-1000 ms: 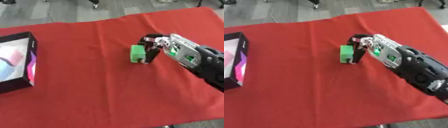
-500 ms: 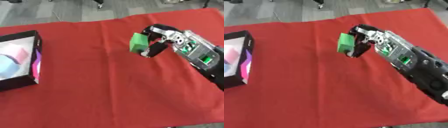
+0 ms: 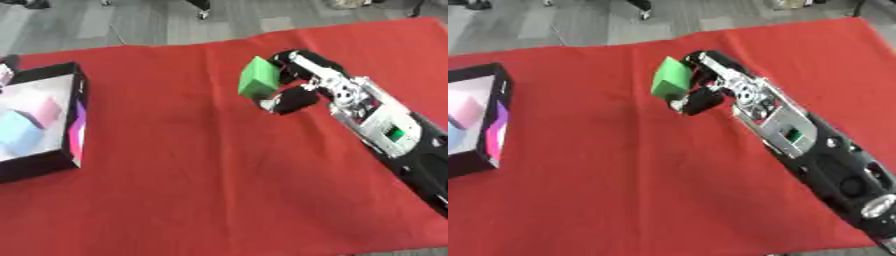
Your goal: Pick up the objects with one hand, pass them to the other hand, and then place them into the box on the other side of the table.
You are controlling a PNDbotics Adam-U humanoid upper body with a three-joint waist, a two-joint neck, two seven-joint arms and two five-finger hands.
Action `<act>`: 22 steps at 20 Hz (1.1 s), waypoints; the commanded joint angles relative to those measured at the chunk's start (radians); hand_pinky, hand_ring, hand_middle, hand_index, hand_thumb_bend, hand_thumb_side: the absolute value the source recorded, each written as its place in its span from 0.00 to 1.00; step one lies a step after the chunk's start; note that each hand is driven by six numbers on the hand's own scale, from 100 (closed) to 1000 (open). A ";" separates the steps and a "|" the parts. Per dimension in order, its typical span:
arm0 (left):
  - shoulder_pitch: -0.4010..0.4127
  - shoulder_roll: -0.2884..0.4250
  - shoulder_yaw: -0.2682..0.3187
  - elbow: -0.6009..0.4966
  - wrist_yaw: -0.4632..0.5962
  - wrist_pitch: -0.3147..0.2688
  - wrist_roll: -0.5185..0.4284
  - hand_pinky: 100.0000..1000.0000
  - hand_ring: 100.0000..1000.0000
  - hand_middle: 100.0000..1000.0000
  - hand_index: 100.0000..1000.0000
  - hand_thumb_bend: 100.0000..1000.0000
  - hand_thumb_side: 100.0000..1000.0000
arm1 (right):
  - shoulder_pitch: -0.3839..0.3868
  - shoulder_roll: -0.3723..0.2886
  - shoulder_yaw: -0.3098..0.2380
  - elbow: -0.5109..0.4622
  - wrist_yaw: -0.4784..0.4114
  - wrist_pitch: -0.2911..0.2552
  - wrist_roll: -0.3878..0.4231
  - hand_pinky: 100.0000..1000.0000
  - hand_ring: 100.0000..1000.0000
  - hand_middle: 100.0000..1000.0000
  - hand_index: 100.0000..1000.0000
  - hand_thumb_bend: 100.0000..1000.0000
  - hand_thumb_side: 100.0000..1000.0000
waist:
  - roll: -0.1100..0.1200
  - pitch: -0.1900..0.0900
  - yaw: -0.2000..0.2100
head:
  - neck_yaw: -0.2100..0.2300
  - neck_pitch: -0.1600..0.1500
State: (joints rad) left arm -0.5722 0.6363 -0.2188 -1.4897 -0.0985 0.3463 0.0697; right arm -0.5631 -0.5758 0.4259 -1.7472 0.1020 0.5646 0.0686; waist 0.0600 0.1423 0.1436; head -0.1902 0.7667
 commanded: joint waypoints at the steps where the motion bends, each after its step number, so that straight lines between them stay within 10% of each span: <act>1: -0.036 0.057 -0.022 -0.042 -0.004 -0.009 -0.064 0.80 0.70 0.62 0.74 0.36 0.57 | -0.018 0.022 0.005 0.013 -0.027 -0.025 -0.042 0.76 0.63 0.40 0.53 0.03 0.00 | 0.014 -0.034 0.003 | -0.003 0.003; 22: -0.220 0.071 -0.258 -0.215 -0.056 -0.031 -0.547 0.81 0.74 0.71 0.81 0.41 0.53 | -0.065 0.175 0.097 0.165 -0.046 -0.283 -0.173 0.76 0.63 0.40 0.53 0.03 0.00 | 0.029 -0.047 0.027 | -0.042 0.003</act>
State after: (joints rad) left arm -0.7706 0.6884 -0.4725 -1.6889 -0.1459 0.3141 -0.4579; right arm -0.6081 -0.4027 0.5233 -1.5769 0.0490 0.2969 -0.1017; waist 0.0753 0.1318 0.1682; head -0.2282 0.7713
